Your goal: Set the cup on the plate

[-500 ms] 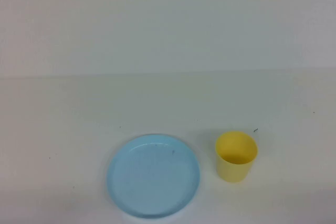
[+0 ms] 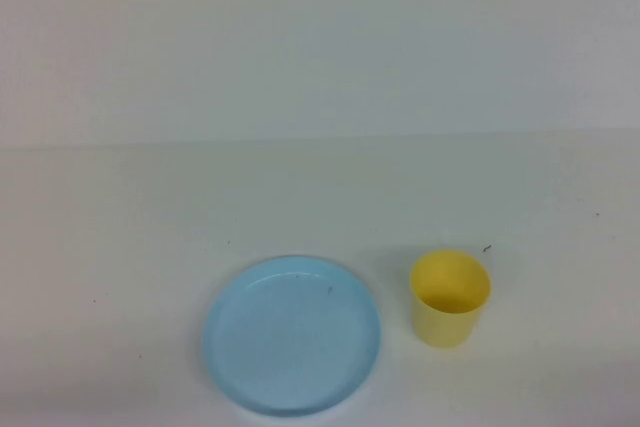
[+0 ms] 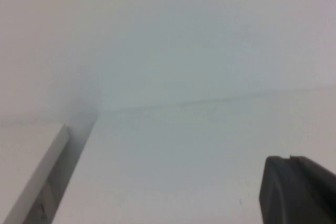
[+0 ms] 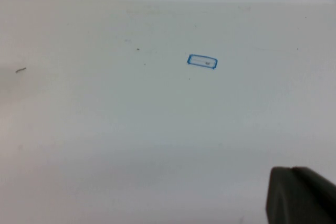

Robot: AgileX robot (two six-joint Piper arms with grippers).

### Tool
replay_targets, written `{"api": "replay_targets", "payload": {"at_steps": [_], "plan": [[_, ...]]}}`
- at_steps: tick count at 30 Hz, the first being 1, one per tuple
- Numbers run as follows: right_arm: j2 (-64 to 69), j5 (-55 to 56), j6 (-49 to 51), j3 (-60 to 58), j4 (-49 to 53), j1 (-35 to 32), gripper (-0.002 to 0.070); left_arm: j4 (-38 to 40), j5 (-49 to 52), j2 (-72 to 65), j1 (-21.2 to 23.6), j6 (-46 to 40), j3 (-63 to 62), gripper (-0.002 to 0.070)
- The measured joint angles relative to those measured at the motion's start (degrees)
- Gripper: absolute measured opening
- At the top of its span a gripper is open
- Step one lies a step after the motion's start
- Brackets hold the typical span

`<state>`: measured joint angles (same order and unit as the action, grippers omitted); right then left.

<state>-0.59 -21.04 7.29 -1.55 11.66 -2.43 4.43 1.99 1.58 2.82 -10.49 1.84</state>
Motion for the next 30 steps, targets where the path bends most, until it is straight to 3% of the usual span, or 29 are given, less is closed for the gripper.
{"api": "replay_targets", "payload": {"at_steps": [4,10,17,30], "plan": [[0.00,0.00,0.00,0.00,0.00,0.00,0.0001,1.79,-5.57,0.00,0.00,0.45,0.00,0.0001],[0.00,3.85,0.00,0.00,0.00,0.00,0.0001,5.26,-10.72,0.00,0.00,13.32,0.00,0.0001],[0.00,15.10,0.00,0.00,0.00,0.00,0.0001,5.26,-11.14,0.00,0.00,13.67,0.00,0.0001],[0.00,23.15,0.70,0.00,7.73,0.00,0.0001,5.03,-5.22,0.00,0.00,16.24,0.00,0.0001]]}}
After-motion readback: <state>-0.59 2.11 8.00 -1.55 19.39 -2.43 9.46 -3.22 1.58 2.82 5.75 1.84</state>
